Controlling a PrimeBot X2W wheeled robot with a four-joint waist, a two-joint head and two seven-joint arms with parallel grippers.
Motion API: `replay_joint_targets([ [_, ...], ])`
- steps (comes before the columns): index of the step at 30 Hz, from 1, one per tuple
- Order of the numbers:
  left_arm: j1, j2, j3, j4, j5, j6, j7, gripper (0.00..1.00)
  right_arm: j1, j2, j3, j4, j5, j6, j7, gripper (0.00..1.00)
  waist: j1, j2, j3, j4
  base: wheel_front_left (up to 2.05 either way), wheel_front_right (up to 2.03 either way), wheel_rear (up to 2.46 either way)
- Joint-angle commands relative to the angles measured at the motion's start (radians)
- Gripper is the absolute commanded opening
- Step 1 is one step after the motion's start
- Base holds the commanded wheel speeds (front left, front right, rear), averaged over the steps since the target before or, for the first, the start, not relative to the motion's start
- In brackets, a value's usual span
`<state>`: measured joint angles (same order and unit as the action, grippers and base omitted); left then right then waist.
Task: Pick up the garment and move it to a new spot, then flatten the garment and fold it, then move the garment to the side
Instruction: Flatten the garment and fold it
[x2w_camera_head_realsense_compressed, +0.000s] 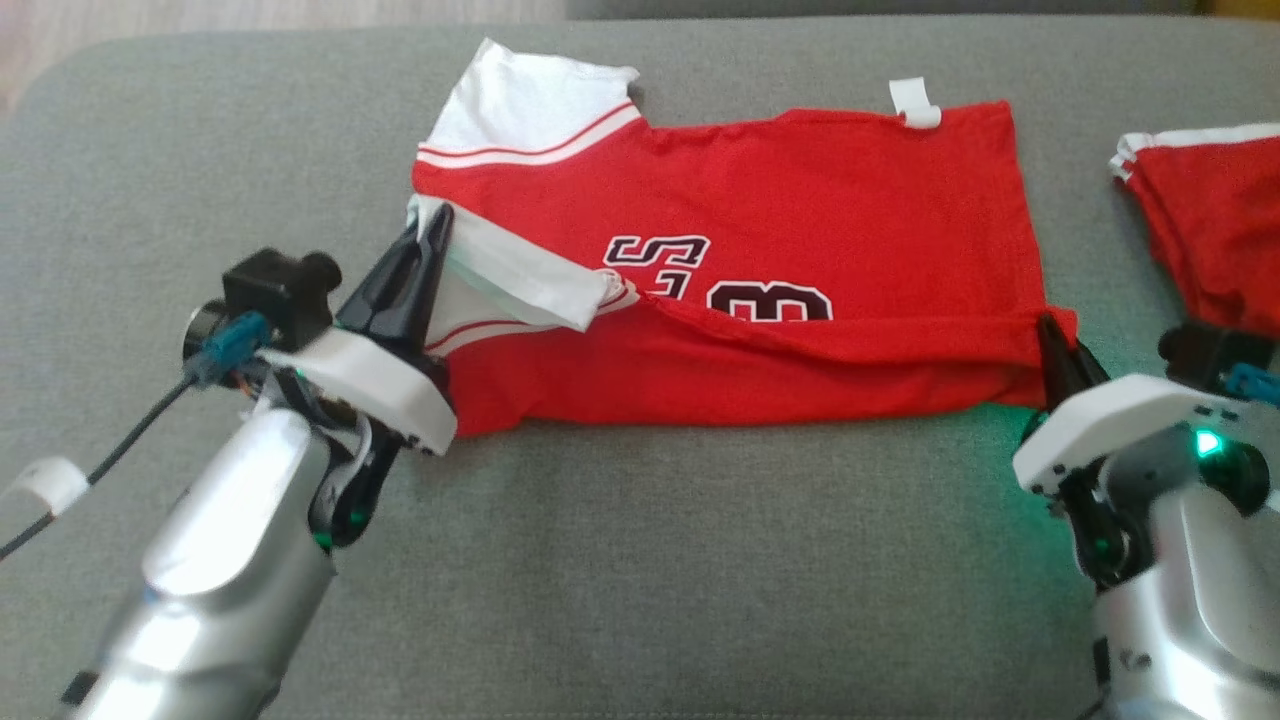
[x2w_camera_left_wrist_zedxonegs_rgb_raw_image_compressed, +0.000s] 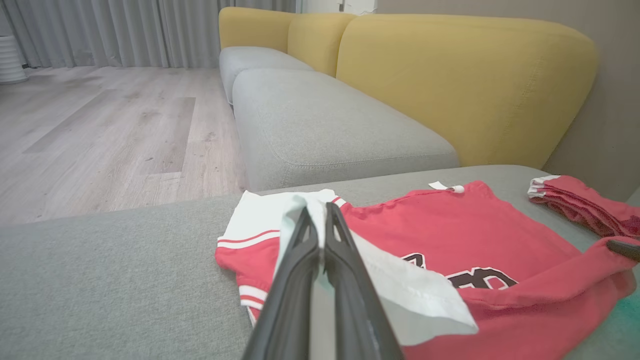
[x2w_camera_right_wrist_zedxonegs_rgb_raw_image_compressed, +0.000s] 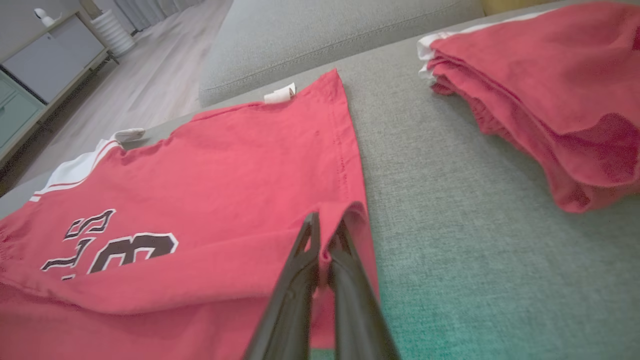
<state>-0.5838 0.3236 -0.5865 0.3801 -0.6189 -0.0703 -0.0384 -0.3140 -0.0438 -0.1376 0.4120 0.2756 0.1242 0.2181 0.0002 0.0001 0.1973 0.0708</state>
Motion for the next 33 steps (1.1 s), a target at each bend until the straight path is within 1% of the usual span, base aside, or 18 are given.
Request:
replay_joint_targets([
  [1, -0.061, 0.02, 0.035, -0.007, 0.007, -0.004, -0.014, 0.0, -0.044, -0.006, 0.026, -0.018, -0.011, 0.007, -0.017, 0.0, -0.0002, -0.0001, 0.009, -0.006, 0.0, 0.0, 0.0],
  [6, -0.105, -0.003, 0.037, 0.096, 0.001, -0.018, -0.055, 0.0, -0.113, -0.006, 0.045, 0.075, -0.02, 0.007, -0.036, 0.0, -0.0002, -0.0001, 0.022, -0.015, 0.0, 0.0, 0.0],
  [7, -0.111, -0.007, 0.039, 0.112, -0.002, -0.02, -0.064, 0.0, -0.127, -0.006, 0.051, 0.095, -0.023, 0.007, -0.04, 0.11, -0.0002, -0.0001, 0.023, -0.016, 0.0, 0.0, 0.0],
  [8, -0.116, -0.011, 0.039, 0.126, -0.003, -0.022, -0.073, 0.0, -0.141, -0.006, 0.059, 0.113, -0.028, 0.007, -0.044, 0.43, -0.0002, -0.0001, 0.024, -0.016, 0.0, 0.0, 0.0],
  [9, -0.127, -0.018, 0.037, 0.151, -0.005, -0.026, -0.089, 0.37, -0.171, -0.006, 0.071, 0.142, -0.021, 0.007, -0.067, 1.0, -0.0002, -0.0001, 0.025, -0.015, 0.0, 0.0, 0.0],
  [10, -0.131, -0.022, 0.036, 0.162, -0.006, -0.028, -0.097, 0.76, -0.183, -0.006, 0.079, 0.154, -0.018, 0.007, -0.081, 1.0, -0.0002, -0.0001, 0.025, -0.015, 0.0, 0.0, 0.0],
  [11, -0.135, -0.026, 0.034, 0.172, -0.007, -0.03, -0.104, 1.0, -0.195, -0.006, 0.088, 0.164, -0.014, 0.007, -0.097, 1.0, -0.0002, -0.0001, 0.024, -0.014, 0.0, 0.0, 0.0],
  [15, -0.136, -0.037, 0.032, 0.193, -0.02, -0.037, -0.126, 1.0, -0.221, -0.006, 0.086, 0.197, -0.006, 0.007, -0.165, 1.0, -0.0002, -0.0001, 0.014, -0.009, 0.0, 0.0, 0.0],
  [18, -0.119, -0.033, 0.032, 0.179, -0.033, -0.041, -0.137, 1.0, -0.214, -0.006, 0.068, 0.199, -0.026, 0.007, -0.208, 1.0, -0.0002, -0.0001, -0.001, -0.005, 0.0, 0.0, 0.0],
  [21, -0.081, -0.018, 0.038, 0.13, -0.05, -0.042, -0.143, 1.0, -0.182, -0.006, 0.045, 0.167, -0.061, 0.007, -0.24, 1.0, -0.0002, -0.0001, -0.023, -0.001, 0.0, 0.0, 0.0],
  [24, -0.013, 0.005, 0.037, 0.05, -0.065, -0.03, -0.126, 1.0, -0.118, -0.006, 0.032, 0.105, -0.093, 0.007, -0.251, 1.0, -0.0002, -0.0001, -0.048, 0.007, 0.0, 0.0, 0.0],
  [28, 0.125, 0.046, 0.031, -0.086, -0.103, 0.008, -0.057, 1.0, -0.002, -0.006, 0.022, -0.003, -0.111, 0.007, -0.239, 1.0, -0.0002, -0.0001, -0.077, 0.017, 0.0, 0.0, 0.0],
  [31, 0.235, 0.078, 0.024, -0.183, -0.132, 0.053, 0.006, 1.0, 0.088, -0.006, 0.01, -0.092, -0.114, 0.007, -0.216, 1.0, -0.0002, -0.0001, -0.086, 0.026, 0.0, 0.0, 0.0],
  [33, 0.296, 0.088, 0.024, -0.227, -0.151, 0.09, 0.036, 1.0, 0.137, -0.006, 0.005, -0.147, -0.11, 0.007, -0.197, 1.0, -0.0002, -0.0001, -0.085, 0.029, 0.0, 0.0, 0.0],
])
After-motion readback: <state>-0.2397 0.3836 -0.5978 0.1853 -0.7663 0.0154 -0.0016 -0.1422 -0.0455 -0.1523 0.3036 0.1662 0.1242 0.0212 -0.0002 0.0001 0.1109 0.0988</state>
